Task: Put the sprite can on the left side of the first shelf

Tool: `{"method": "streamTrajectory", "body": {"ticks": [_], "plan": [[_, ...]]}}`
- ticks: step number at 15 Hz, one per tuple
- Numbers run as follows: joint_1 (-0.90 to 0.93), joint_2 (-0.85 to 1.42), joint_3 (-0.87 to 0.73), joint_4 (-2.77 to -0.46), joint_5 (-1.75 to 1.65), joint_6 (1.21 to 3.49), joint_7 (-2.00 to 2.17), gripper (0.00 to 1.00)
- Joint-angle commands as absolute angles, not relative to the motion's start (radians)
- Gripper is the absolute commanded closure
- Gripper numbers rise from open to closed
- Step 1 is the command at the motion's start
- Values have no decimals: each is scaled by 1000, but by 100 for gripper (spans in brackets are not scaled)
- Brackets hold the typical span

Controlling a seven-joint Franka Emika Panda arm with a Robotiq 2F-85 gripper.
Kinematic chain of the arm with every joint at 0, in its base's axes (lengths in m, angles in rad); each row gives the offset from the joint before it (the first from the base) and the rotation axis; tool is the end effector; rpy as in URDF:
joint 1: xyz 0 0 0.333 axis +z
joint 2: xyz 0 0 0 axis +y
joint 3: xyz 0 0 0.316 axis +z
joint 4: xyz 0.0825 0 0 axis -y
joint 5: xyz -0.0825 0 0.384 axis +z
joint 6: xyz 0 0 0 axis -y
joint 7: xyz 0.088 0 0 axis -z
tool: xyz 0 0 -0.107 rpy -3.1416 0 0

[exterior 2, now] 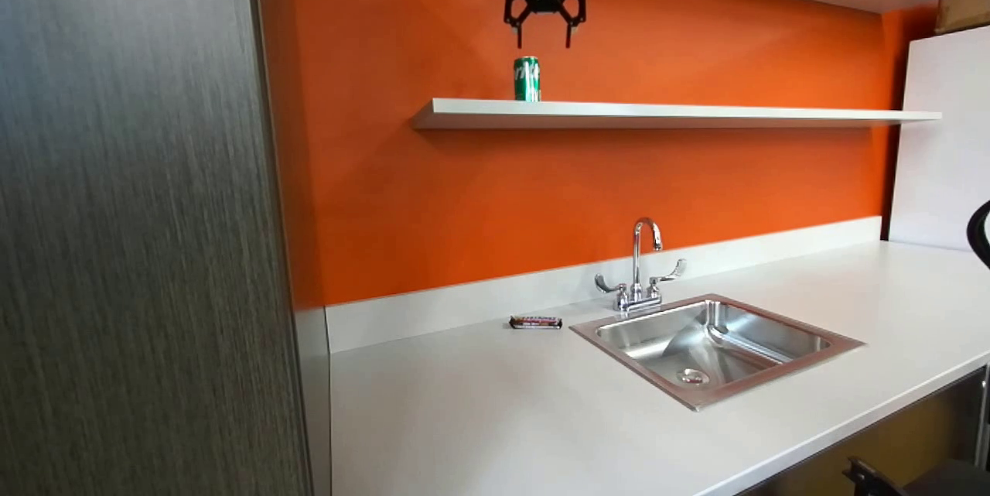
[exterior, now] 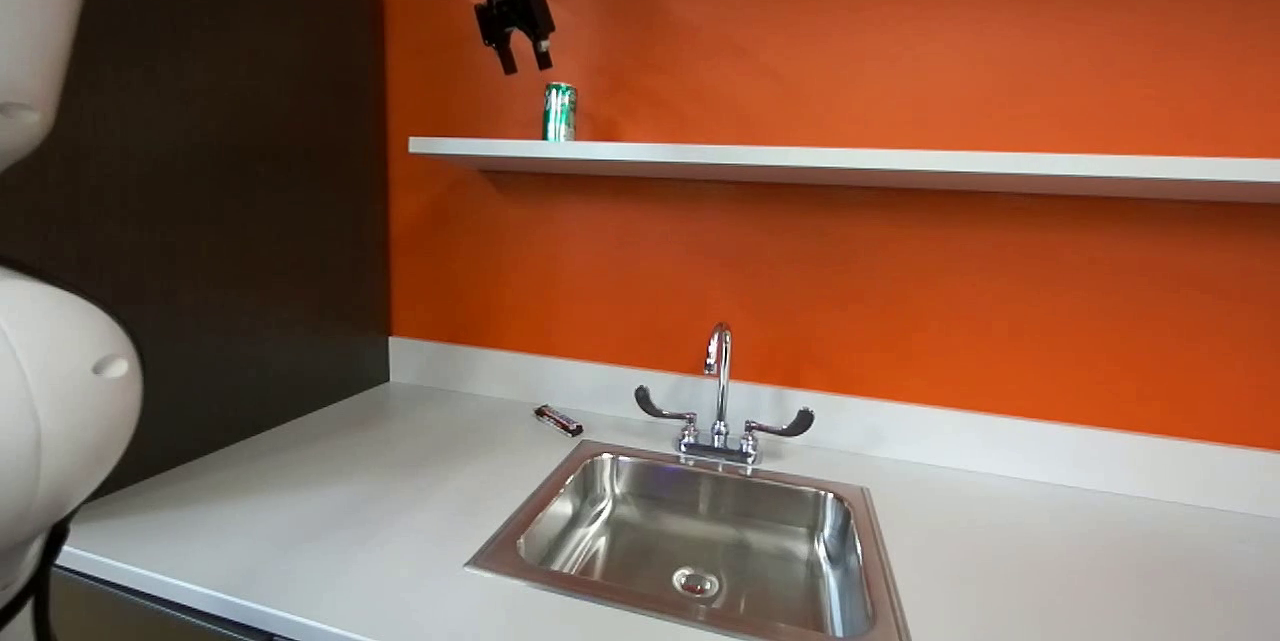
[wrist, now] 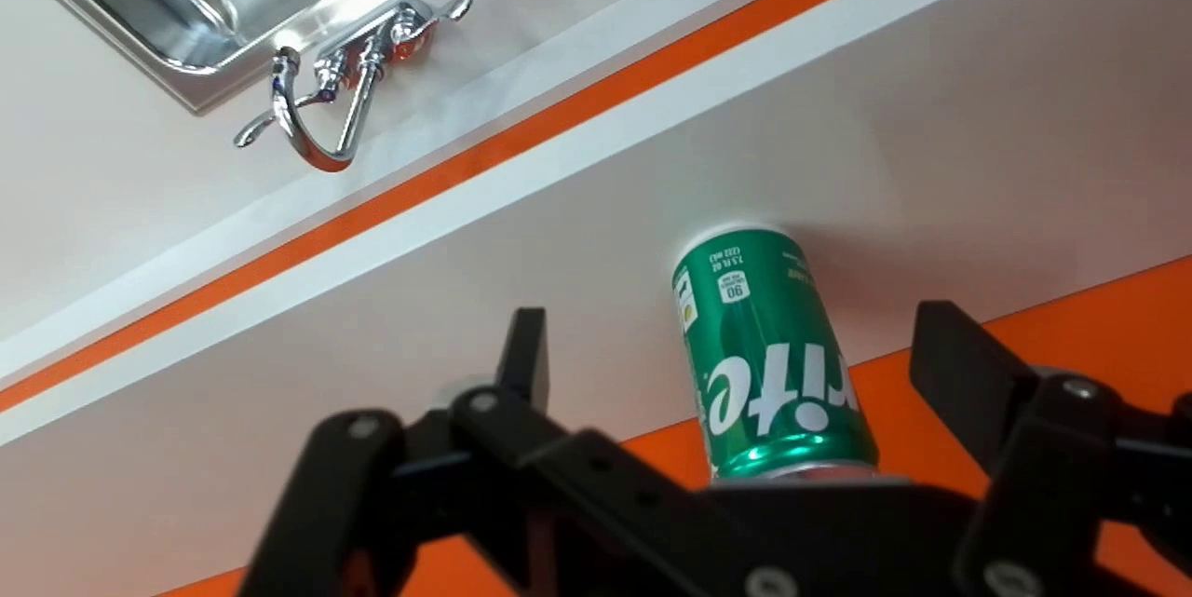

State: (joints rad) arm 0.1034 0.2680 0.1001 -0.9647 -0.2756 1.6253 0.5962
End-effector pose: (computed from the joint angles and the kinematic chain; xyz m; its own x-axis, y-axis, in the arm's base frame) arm 0.6140 0.0846 0.7594 0.8069 -0.3875 0.4459 -0.4223 -0.9062 -0.0234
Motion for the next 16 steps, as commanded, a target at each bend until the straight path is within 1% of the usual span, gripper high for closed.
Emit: {"method": "streamTrajectory", "body": {"ticks": [1, 10, 16], "plan": [[87, 87, 108, -1198, -251, 1637, 530, 0], [110, -257, 94, -1664, -244, 1626, 193, 0], [109, -482, 97, -2006, -194, 1640, 82, 0]]}}
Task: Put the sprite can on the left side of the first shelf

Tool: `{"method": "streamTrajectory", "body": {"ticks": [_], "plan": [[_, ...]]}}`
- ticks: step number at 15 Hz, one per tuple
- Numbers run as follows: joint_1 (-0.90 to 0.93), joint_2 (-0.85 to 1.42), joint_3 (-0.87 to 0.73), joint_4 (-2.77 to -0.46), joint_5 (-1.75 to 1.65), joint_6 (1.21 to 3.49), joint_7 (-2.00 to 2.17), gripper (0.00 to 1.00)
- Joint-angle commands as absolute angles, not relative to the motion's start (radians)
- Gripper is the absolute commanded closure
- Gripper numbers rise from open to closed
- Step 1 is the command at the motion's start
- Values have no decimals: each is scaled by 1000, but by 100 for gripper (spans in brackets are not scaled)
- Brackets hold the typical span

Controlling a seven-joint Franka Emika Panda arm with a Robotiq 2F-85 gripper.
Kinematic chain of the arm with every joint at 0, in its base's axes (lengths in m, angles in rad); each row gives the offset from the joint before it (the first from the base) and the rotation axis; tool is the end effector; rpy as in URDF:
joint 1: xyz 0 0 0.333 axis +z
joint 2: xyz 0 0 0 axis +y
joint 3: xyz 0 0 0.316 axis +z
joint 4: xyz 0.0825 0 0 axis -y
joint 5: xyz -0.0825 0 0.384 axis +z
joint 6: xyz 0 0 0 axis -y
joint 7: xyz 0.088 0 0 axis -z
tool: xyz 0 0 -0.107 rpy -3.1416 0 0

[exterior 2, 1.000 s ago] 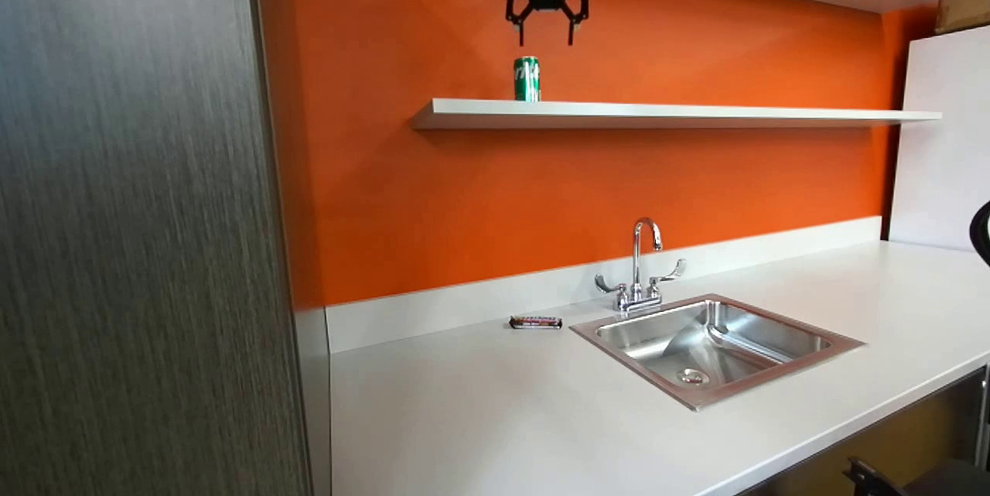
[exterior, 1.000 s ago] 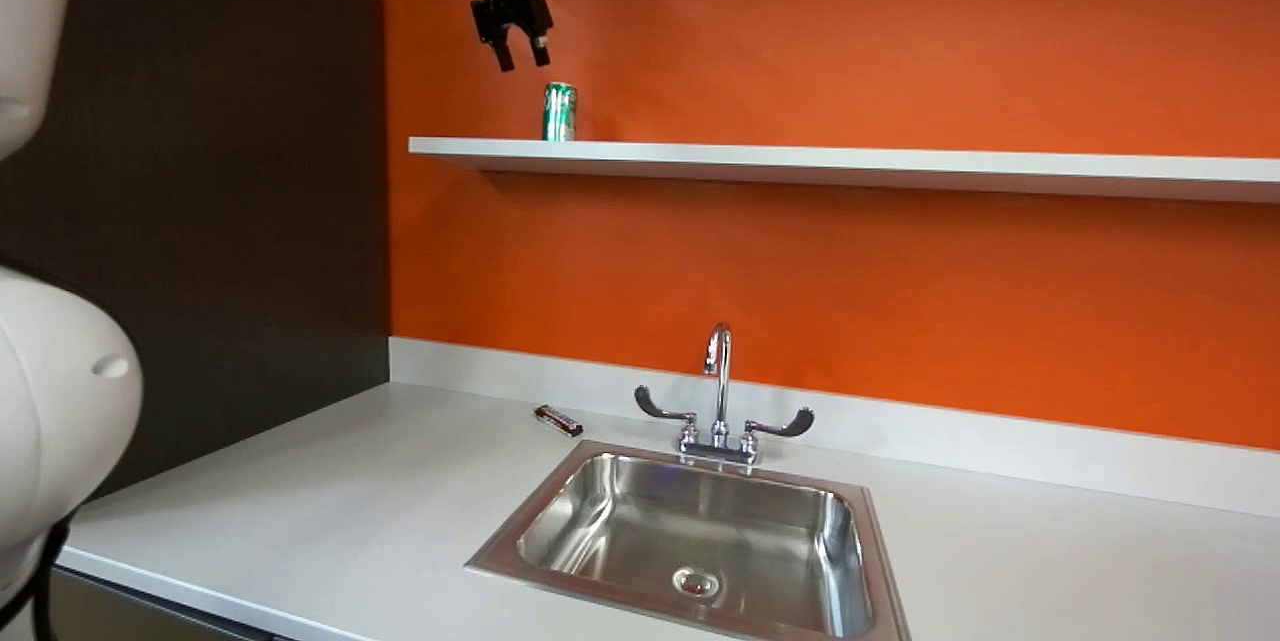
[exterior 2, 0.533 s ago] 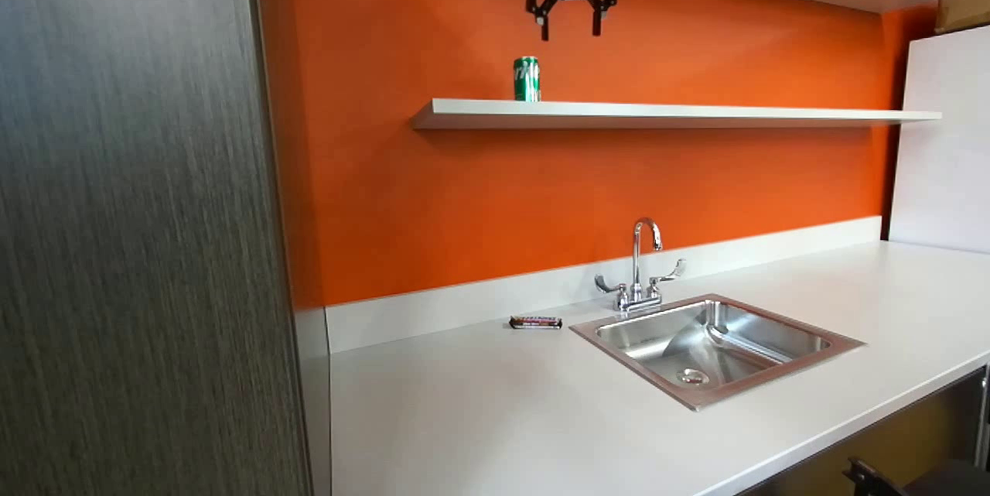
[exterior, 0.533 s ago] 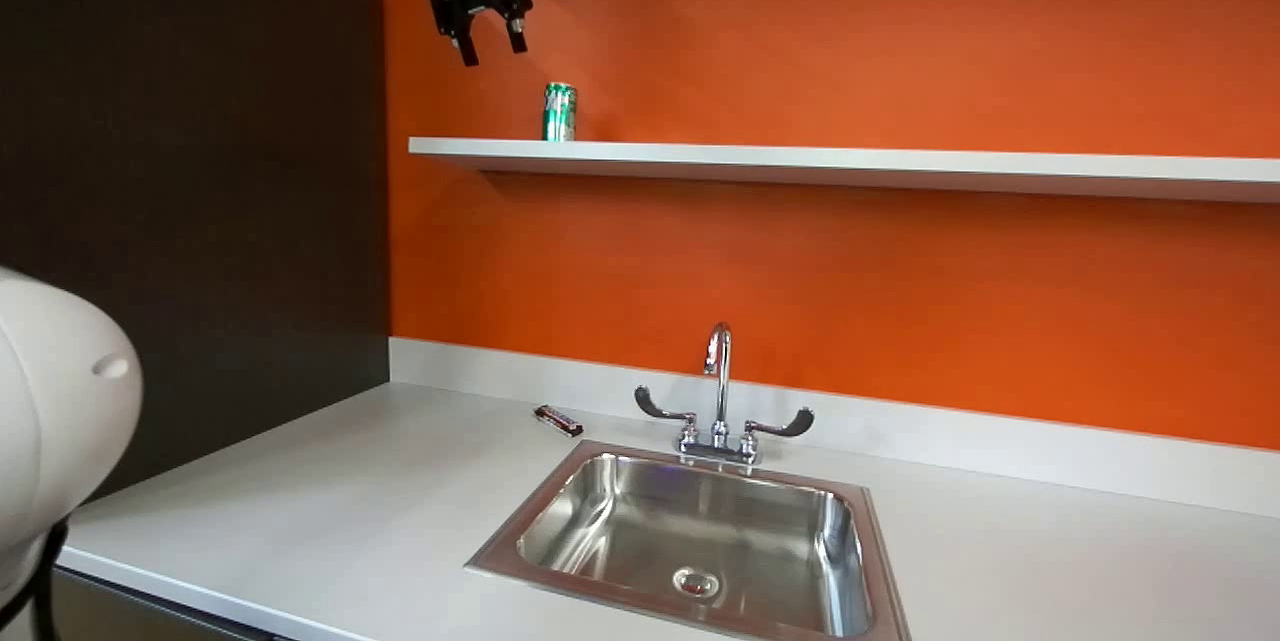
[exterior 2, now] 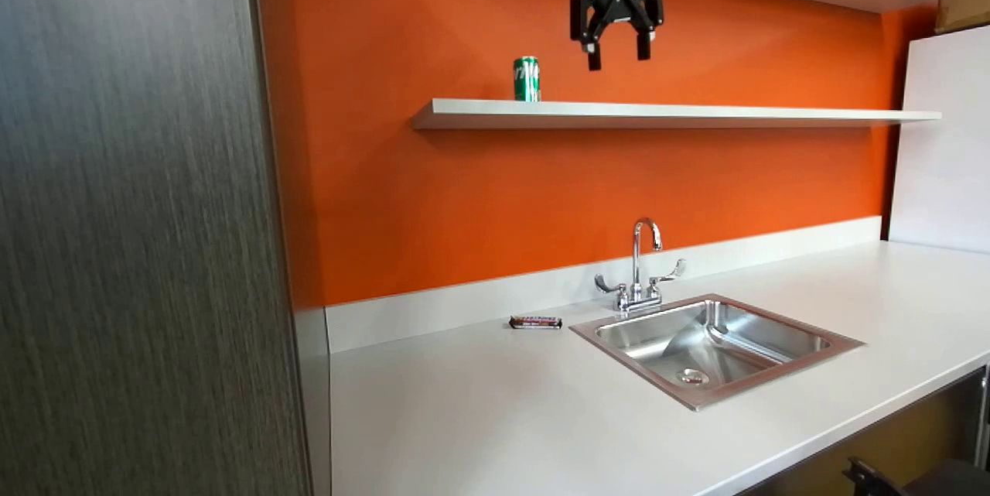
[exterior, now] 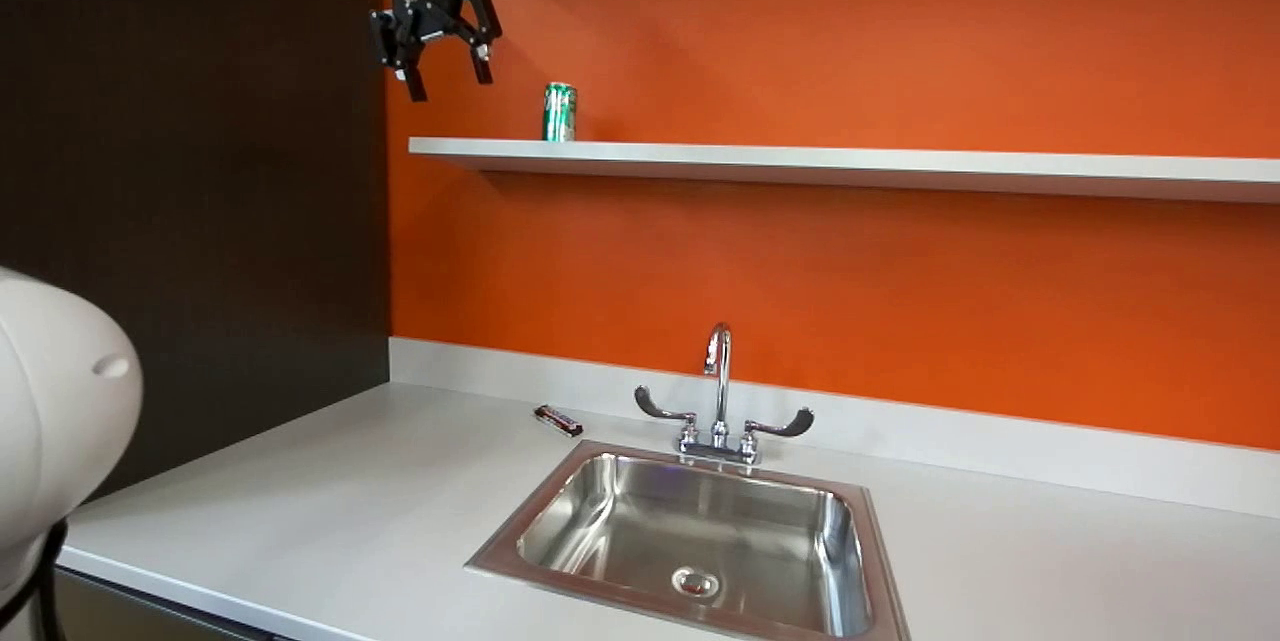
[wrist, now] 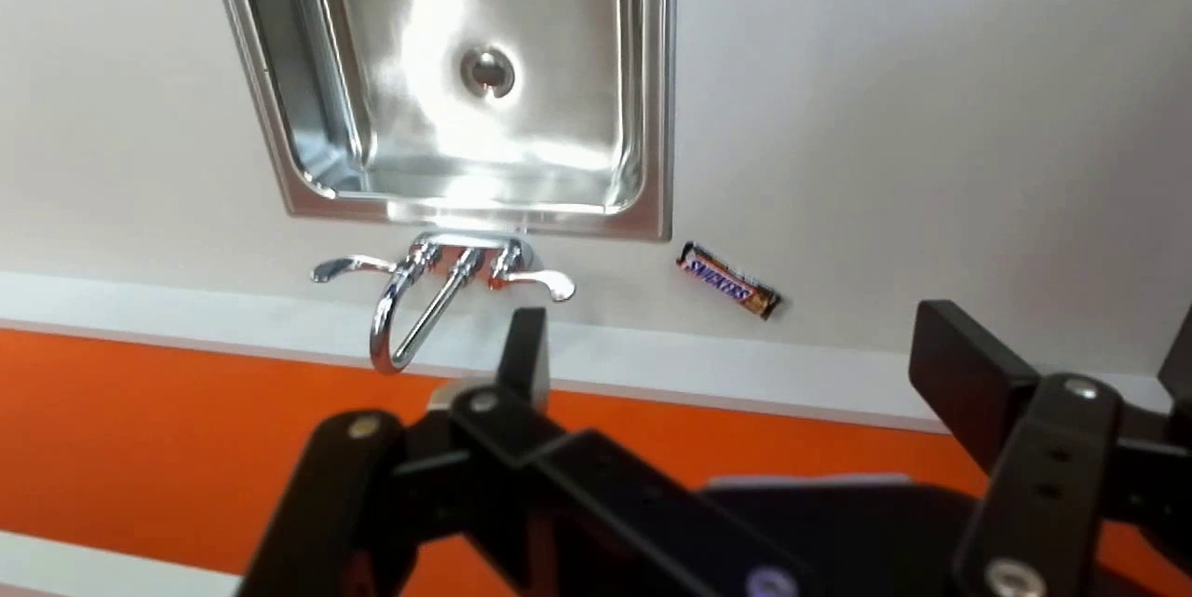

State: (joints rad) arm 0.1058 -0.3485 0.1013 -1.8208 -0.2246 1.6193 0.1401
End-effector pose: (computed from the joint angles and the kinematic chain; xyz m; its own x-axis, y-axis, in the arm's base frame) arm 0.4398 0.0788 0.6875 0.9810 0.0781 0.1774 0.0353 -0.9719 0.2327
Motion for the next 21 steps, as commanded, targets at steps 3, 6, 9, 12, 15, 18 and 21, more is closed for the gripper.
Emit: {"method": "streamTrajectory", "body": {"ticks": [3, 6, 9, 12, 15, 18, 21], "plan": [[113, -560, 95, -2143, -168, 1637, 57, 0], [118, -603, 96, -2255, -146, 1655, 45, 0], [120, -640, 98, -2368, -127, 1728, 59, 0], [119, -677, 100, -2484, -116, 1848, 74, 0], [114, -702, 98, -2590, -96, 1964, 94, 0], [116, -708, 85, -2662, -47, 2035, 87, 0], [106, -707, 72, -2698, 8, 2071, 102, 0]]}}
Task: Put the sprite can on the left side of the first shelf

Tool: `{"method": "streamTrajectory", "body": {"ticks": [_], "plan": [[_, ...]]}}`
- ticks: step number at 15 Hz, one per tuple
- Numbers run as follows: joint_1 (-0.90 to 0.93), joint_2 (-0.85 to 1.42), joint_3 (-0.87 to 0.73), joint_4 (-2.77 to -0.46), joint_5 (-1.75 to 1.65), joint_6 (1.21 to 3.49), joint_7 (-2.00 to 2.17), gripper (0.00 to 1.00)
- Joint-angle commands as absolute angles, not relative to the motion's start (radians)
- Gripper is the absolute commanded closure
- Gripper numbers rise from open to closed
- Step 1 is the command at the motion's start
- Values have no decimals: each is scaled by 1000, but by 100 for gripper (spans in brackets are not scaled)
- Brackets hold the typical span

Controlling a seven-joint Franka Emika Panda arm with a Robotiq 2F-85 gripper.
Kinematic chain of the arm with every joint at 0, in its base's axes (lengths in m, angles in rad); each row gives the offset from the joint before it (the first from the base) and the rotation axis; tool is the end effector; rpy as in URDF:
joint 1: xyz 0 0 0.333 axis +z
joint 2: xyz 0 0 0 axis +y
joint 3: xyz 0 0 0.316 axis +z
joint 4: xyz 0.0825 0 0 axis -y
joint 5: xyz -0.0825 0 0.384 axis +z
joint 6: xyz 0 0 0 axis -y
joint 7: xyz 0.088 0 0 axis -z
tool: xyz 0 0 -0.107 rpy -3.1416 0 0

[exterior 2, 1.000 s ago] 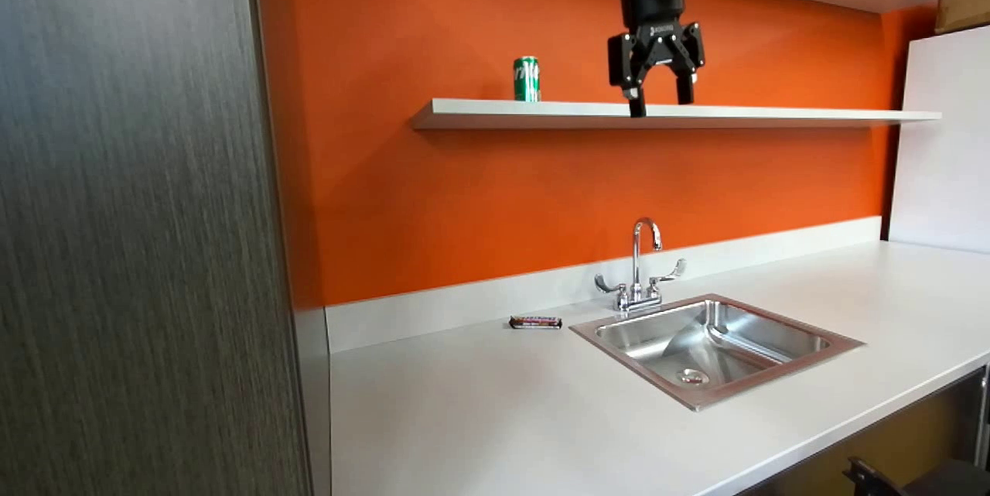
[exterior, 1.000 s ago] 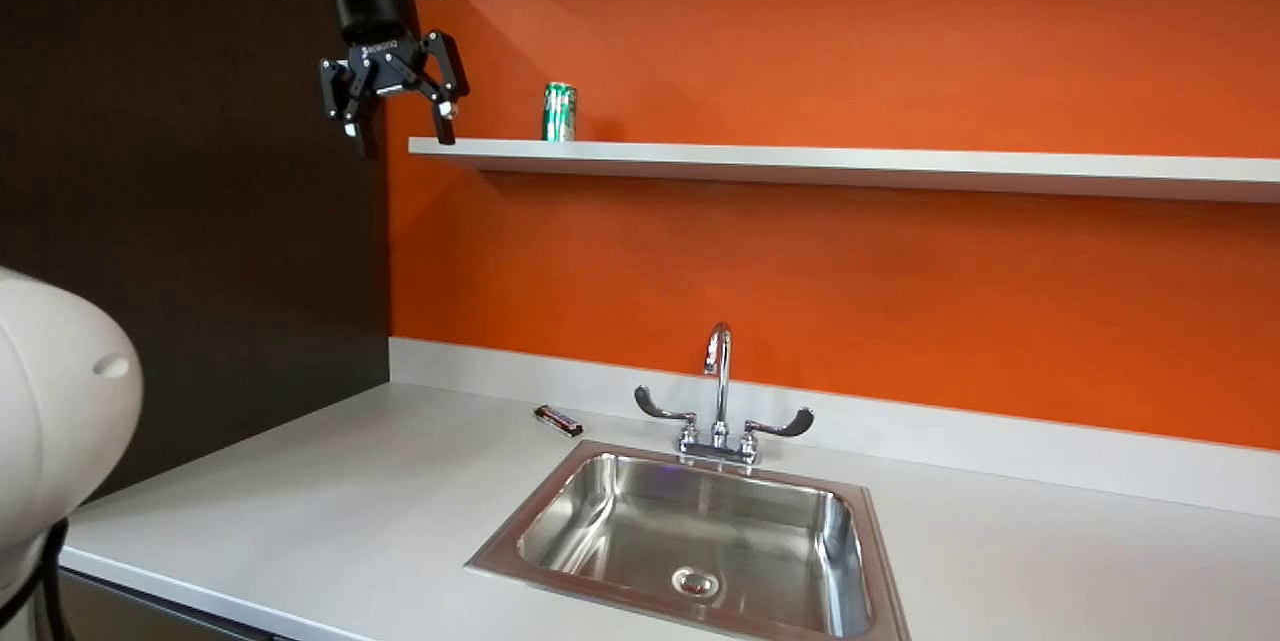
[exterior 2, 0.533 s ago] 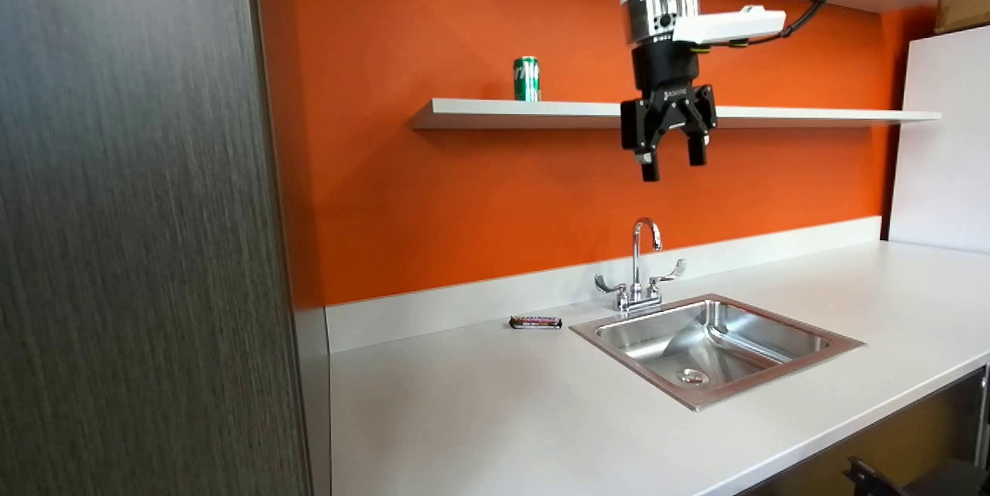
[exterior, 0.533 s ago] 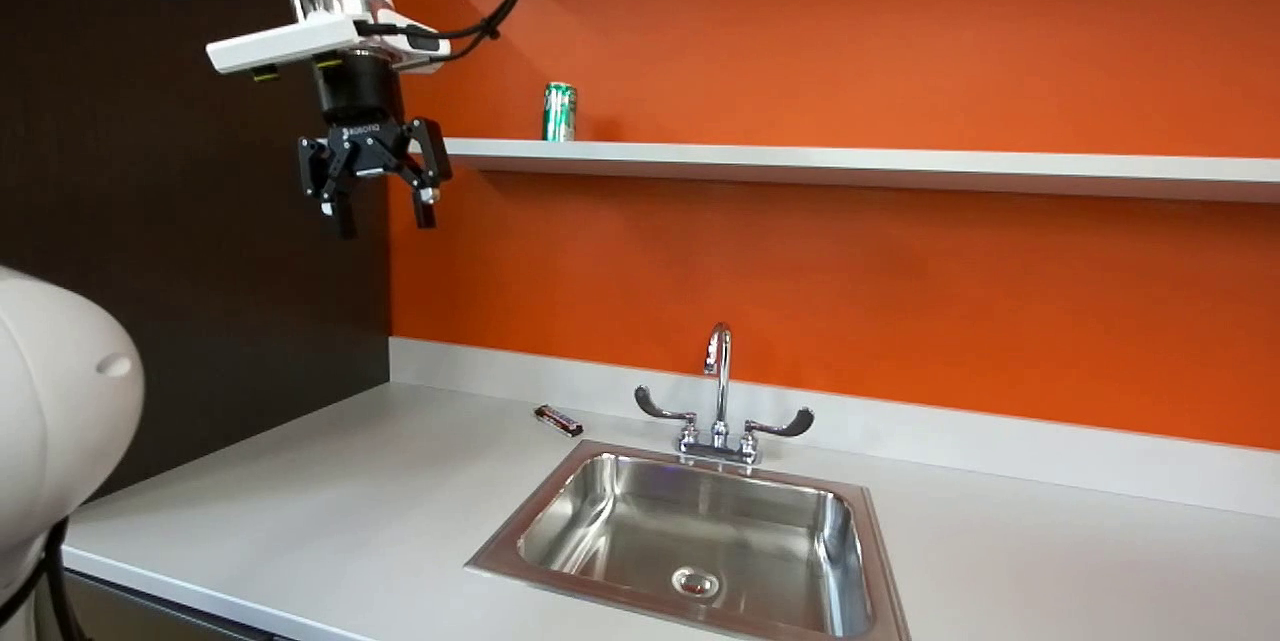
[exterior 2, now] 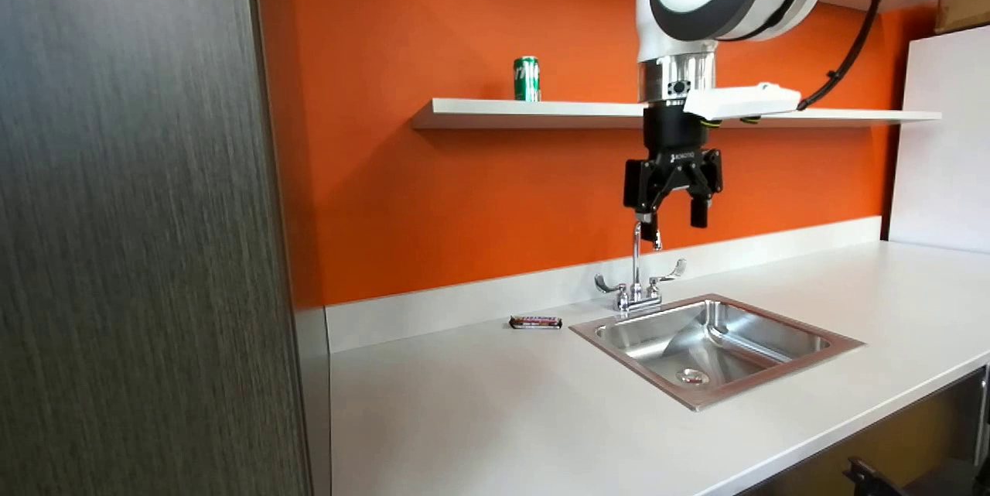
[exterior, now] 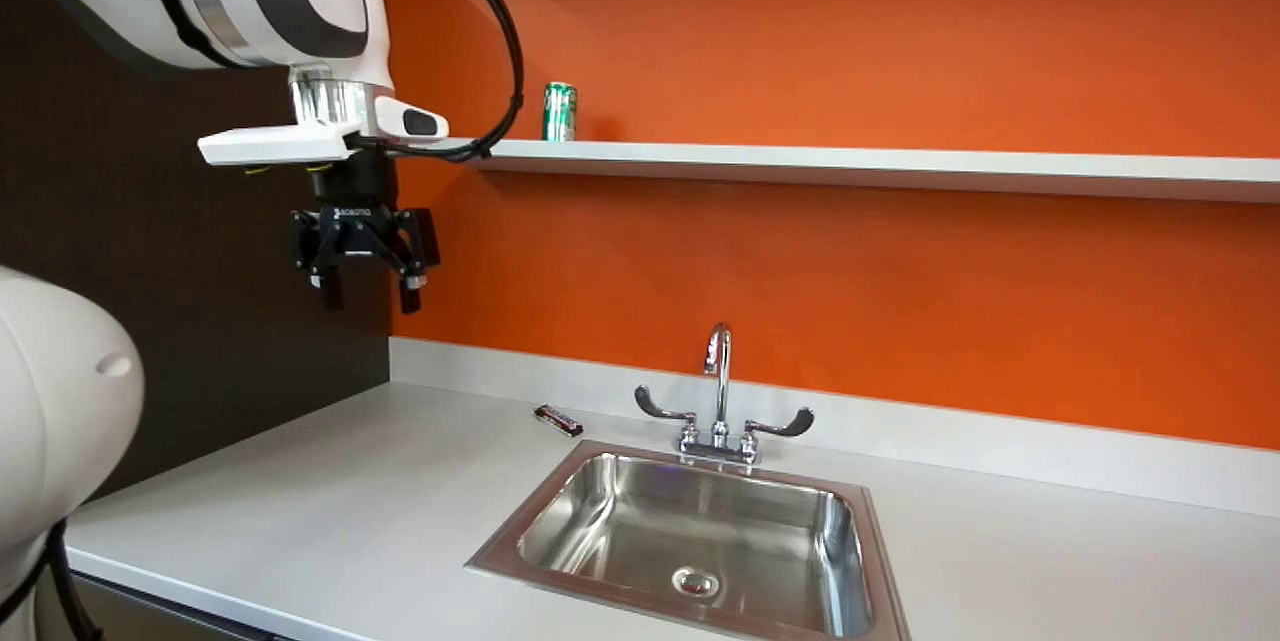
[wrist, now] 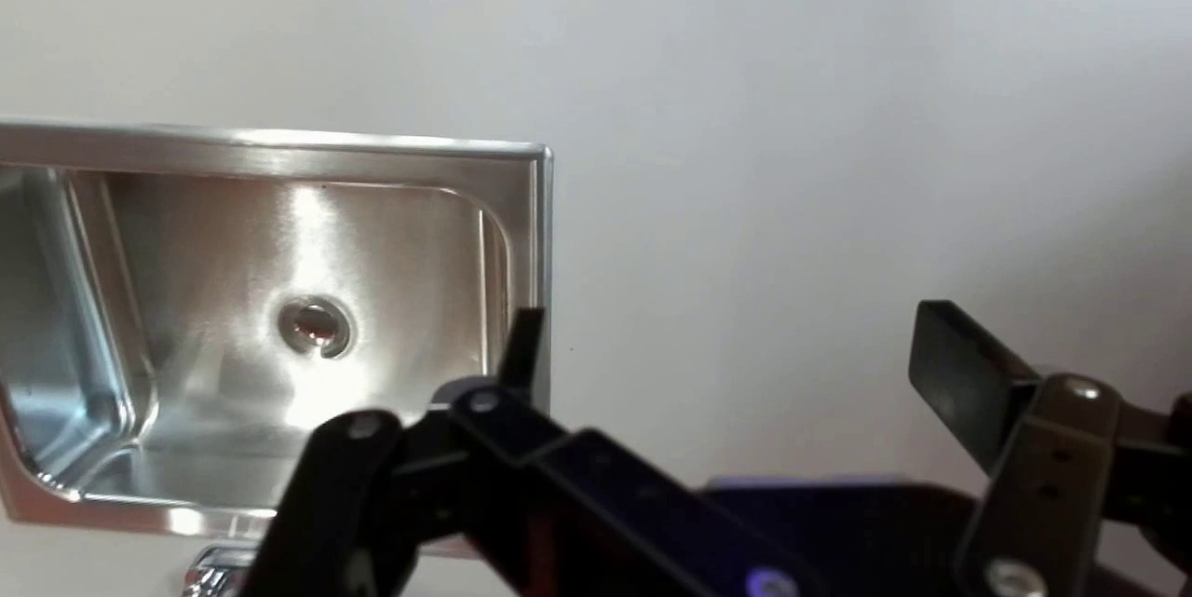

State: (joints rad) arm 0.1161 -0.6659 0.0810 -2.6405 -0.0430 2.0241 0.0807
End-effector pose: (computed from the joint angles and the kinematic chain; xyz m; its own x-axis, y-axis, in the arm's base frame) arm 0.3423 0.0659 0.4544 0.9913 0.1201 0.0536 0.1153 -0.9897 0.0854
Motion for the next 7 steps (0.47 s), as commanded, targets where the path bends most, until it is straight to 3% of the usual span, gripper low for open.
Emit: {"method": "streamTrajectory", "body": {"ticks": [1, 7], "plan": [[103, -704, 65, -2702, 27, 2077, 106, 0], [88, -666, 67, -2681, 29, 2050, 108, 0]]}}
